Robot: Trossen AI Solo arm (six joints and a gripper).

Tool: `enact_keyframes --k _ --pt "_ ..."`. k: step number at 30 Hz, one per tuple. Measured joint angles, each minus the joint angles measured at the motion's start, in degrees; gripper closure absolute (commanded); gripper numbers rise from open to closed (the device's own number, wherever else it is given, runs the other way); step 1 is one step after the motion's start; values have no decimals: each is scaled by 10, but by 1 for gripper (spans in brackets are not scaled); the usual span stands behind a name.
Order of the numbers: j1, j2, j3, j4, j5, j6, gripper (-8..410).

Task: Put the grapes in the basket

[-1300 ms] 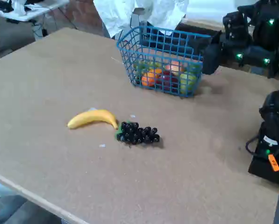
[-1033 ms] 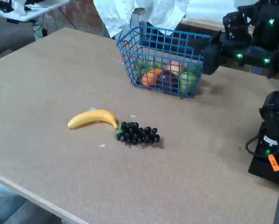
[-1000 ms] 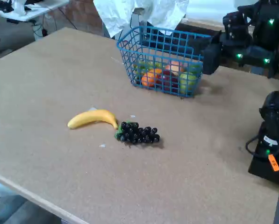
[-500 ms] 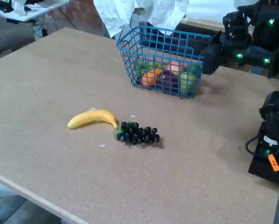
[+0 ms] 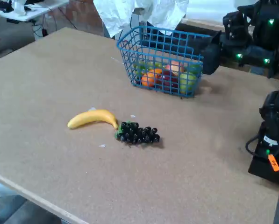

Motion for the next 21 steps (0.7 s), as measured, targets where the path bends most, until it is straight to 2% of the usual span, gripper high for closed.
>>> enact_keyframes --k 13,21 --pt "0 6 6 9 4 0 402" --pt "0 85 70 -8 7 0 402"
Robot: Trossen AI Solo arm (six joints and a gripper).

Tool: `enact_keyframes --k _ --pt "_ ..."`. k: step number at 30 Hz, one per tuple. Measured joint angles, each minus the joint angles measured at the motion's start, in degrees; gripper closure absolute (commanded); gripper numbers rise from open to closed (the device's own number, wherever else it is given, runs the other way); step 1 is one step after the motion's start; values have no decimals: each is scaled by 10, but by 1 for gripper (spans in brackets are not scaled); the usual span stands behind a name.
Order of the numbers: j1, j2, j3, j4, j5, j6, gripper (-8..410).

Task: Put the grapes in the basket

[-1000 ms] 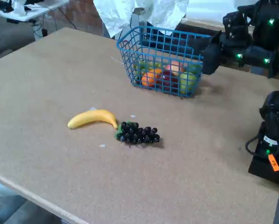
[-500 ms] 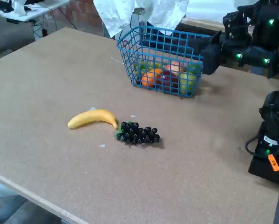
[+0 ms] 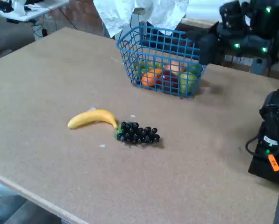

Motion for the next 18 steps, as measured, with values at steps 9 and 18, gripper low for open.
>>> enact_keyframes --k 9,18 --pt "0 152 96 -21 2 -24 402" --pt "0 297 129 -21 2 -52 362"
